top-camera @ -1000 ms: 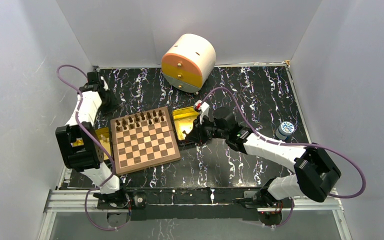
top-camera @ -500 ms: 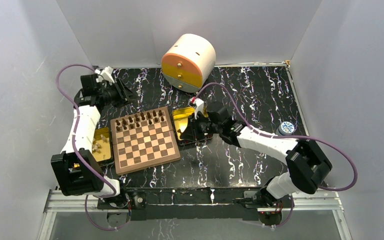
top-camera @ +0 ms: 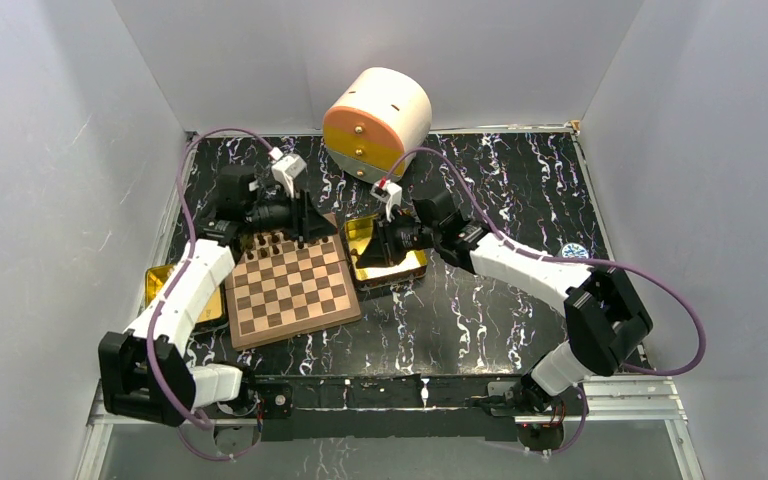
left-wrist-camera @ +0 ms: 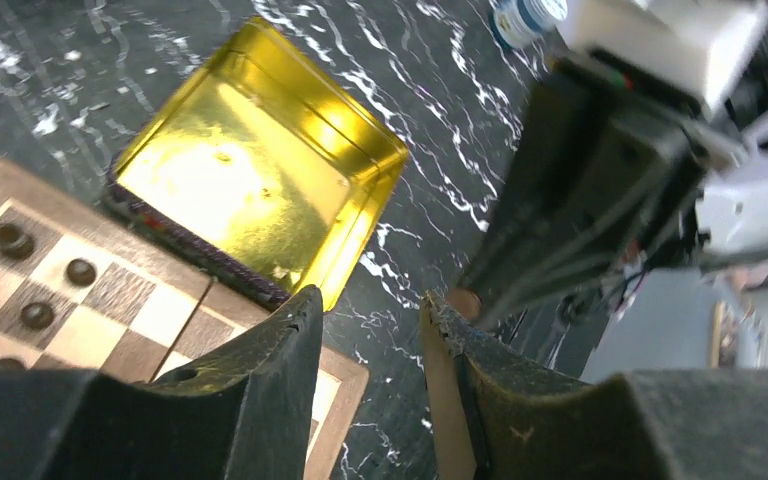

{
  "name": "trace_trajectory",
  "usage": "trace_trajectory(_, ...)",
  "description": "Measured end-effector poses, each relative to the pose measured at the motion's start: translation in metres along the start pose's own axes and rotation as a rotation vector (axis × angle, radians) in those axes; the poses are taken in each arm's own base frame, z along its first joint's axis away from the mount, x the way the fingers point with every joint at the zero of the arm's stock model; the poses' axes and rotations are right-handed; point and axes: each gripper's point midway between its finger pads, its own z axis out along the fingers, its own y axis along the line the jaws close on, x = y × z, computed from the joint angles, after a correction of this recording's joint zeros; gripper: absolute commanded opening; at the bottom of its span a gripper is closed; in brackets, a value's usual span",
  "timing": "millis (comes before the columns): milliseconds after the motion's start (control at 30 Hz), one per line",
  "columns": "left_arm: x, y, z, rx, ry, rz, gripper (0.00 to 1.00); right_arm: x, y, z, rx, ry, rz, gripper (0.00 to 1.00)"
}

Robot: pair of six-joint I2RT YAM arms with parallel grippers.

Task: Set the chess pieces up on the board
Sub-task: Place the chess piece on the chessboard.

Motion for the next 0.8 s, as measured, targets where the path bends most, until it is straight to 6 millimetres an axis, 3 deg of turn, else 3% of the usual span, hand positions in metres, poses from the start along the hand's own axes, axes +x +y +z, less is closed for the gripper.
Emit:
trace_trajectory(133, 0.017, -0.024, 0.002, 0.095, 0.027, 0.177, 0.37, 0.003, -0.004, -0.005, -0.003, 0.023, 0.019, 0.12)
trace_trajectory(267, 0.024, -0.029, 0.004, 0.165, 0.032, 0.303, 0.39, 0.008, -0.005, -0.008, -0.016, 0.050, 0.026, 0.12)
trace_trajectory(467, 0.059, -0.033, 0.002, 0.272, 0.046, 0.558, 0.46, 0.012, 0.002, -0.010, -0.062, 0.093, 0.034, 0.12)
trace_trajectory(800, 0.068, -0.044, -0.002, 0.353, 0.007, 0.967, 0.55, 0.011, 0.010, -0.005, -0.128, 0.141, 0.059, 0.13)
